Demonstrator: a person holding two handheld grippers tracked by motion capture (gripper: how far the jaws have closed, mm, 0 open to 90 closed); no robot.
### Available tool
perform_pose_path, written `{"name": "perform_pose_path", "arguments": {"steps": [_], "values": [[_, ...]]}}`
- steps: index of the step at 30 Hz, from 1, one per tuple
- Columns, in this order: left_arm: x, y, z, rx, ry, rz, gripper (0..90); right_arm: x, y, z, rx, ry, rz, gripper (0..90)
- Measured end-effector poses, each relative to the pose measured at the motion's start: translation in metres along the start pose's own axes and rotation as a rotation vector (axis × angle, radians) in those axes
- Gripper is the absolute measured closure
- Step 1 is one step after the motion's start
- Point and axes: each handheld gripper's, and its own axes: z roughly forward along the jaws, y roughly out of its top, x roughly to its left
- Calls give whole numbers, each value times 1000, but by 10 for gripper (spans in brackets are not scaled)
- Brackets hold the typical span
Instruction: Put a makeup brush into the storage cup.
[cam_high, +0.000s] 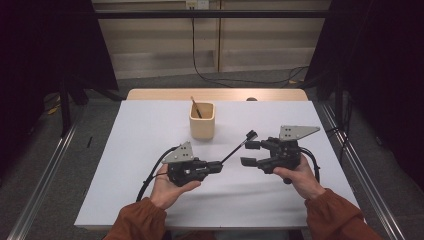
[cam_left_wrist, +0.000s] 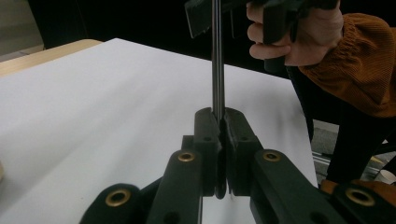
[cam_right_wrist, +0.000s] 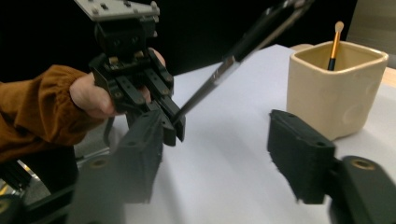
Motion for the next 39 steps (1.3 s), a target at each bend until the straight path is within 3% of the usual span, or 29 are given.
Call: {"name": "perform_pose_path", "arguments": {"steps": [12, 24, 35, 39], "values": [[-1, -1, 1, 12, 4, 19, 851, -1, 11, 7, -17, 48, 4, 588], [1, -5, 4, 25, 1, 22, 850, -5, 9, 7, -43, 44, 41, 778], [6, -9, 5, 32, 20, 15, 822, -3, 10, 9, -42, 75, 47, 840], [8, -10, 6, 30, 38, 1, 753, -2, 10, 10, -44, 86, 47, 857]]}}
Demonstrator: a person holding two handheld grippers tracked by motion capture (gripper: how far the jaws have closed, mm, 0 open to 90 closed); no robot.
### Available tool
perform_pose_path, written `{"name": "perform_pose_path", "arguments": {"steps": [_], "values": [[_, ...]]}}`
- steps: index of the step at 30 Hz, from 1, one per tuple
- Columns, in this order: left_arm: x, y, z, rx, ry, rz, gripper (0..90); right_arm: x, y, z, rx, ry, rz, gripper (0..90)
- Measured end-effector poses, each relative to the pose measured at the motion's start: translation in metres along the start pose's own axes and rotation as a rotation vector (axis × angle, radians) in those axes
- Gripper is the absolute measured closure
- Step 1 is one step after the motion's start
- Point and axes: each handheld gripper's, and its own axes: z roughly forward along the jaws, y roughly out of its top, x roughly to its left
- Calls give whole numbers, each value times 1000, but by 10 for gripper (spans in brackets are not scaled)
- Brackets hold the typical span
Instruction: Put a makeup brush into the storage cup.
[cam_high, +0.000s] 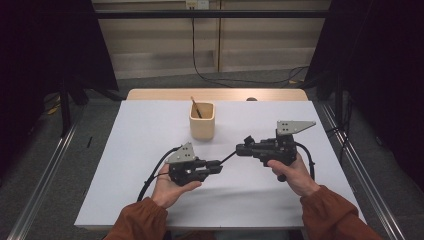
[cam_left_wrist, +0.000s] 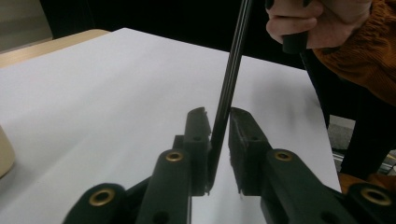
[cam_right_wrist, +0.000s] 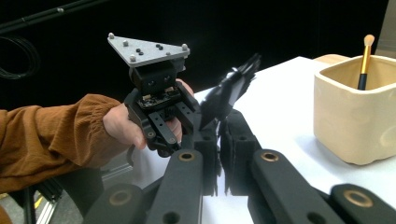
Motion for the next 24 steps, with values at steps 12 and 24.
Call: {"name": "perform_pose_path", "arguments": {"steps": [12, 24], "values": [[0, 2, -3, -15, 26, -32, 492, -1, 1, -4, 6, -6, 3, 858], [2, 3, -6, -21, 105, -75, 130, -3, 3, -11, 22, 6, -4, 859]]}}
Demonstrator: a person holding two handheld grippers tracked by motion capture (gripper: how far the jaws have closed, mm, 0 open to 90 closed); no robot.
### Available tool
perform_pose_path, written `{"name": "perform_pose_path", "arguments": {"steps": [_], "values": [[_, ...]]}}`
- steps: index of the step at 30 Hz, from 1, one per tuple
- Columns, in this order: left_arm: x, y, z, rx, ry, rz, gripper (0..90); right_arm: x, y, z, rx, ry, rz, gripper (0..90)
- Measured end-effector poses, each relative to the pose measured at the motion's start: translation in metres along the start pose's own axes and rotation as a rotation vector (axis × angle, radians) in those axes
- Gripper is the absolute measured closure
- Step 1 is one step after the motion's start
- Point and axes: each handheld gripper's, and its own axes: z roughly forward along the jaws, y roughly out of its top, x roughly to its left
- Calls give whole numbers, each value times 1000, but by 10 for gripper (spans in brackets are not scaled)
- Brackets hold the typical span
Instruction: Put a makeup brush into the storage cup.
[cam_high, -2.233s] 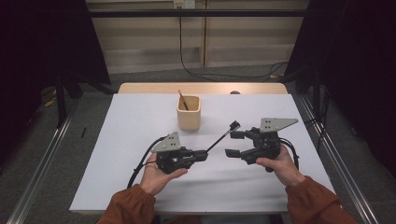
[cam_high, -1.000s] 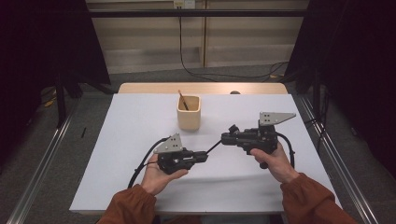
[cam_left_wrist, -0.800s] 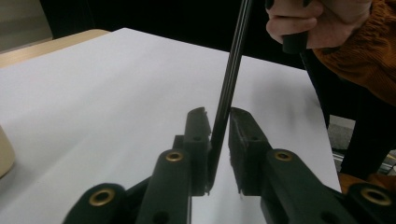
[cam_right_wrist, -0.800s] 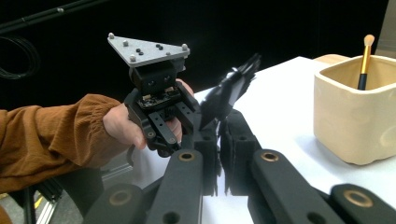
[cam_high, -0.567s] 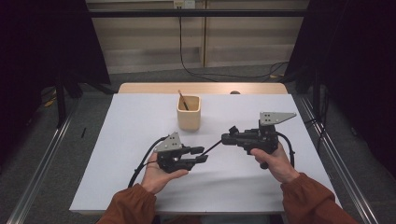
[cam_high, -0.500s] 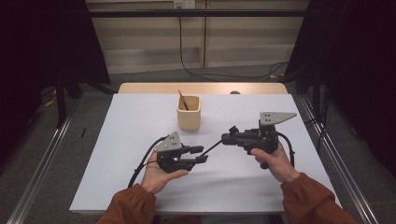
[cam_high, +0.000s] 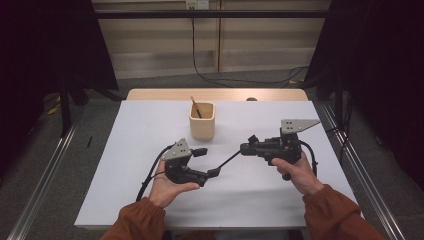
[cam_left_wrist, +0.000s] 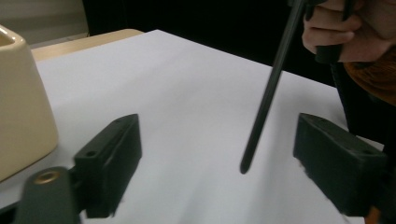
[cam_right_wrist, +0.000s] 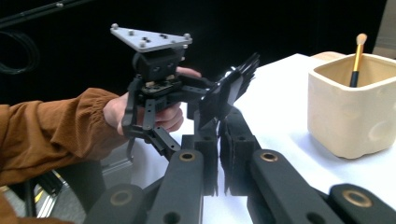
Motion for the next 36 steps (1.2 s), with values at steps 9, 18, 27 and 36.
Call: {"name": "perform_pose_path", "arguments": {"steps": [9, 18, 27, 36], "values": [[-1, -1, -3, 4, -9, 1, 33, -2, 1, -10, 23, -24, 1, 860], [-3, -1, -1, 13, -1, 16, 35, -4, 9, -15, 69, -17, 1, 860], [-6, 1, 2, 14, -4, 31, 37, 0, 18, 0, 156, -23, -28, 859], [-11, 3, 9, 30, -25, 52, 37, -6, 22, 10, 286, -37, -1, 860]]}}
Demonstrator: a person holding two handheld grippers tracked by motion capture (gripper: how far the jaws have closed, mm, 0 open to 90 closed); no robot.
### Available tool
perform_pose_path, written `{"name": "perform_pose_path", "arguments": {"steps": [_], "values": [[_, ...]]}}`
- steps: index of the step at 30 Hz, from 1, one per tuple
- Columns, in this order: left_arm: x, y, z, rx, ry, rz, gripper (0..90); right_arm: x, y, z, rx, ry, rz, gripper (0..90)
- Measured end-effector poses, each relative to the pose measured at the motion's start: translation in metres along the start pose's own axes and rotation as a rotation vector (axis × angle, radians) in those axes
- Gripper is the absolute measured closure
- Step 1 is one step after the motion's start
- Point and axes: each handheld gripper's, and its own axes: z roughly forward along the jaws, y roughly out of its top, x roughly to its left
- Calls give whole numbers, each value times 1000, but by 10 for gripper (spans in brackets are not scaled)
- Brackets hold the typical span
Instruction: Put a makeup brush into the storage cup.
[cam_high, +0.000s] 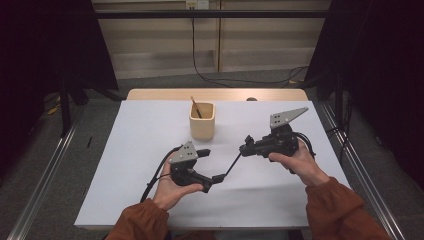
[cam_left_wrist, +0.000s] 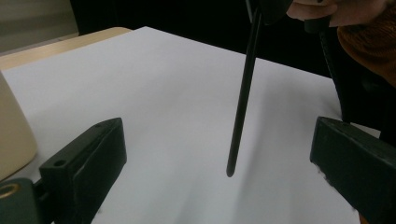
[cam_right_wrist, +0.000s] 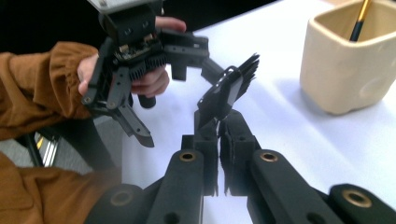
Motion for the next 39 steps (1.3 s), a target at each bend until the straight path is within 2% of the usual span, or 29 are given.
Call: {"name": "perform_pose_path", "arguments": {"steps": [2, 7, 9, 13, 19, 23, 26, 29, 31, 32, 35, 37, 39], "values": [[-1, 0, 1, -1, 1, -1, 37, 1, 2, 2, 38, -20, -11, 860], [-2, 2, 3, 6, -10, 11, 36, 2, 6, 5, 89, -8, -18, 860], [-2, 2, 4, 6, -12, 12, 36, 1, 7, 8, 131, -4, -14, 860], [-2, 3, 6, 27, -21, 23, 55, 2, 9, 14, 176, 11, -19, 860], [-4, 9, 9, 20, -23, 34, 59, 3, 15, 18, 198, 18, -30, 860], [-4, 11, 12, 6, -34, 25, 51, 4, 18, 19, 200, 20, -32, 860], [-6, 13, 15, 12, -37, 29, 46, 4, 18, 20, 200, 23, -31, 860], [-6, 13, 20, 12, -50, 16, 39, 3, 18, 22, 205, 26, -32, 860], [-6, 14, 24, 28, -40, 28, 43, 4, 19, 24, 204, 27, -35, 859], [-7, 15, 26, 22, -50, 28, 43, 5, 19, 25, 199, 31, -35, 860], [-8, 17, 31, 18, -58, 30, 77, 7, 21, 27, 203, 34, -43, 860], [-6, 18, 32, 12, -78, 10, 158, 6, 21, 27, 197, 33, -44, 860], [-4, 17, 32, 20, -65, 6, 217, 6, 21, 26, 192, 34, -39, 860]]}}
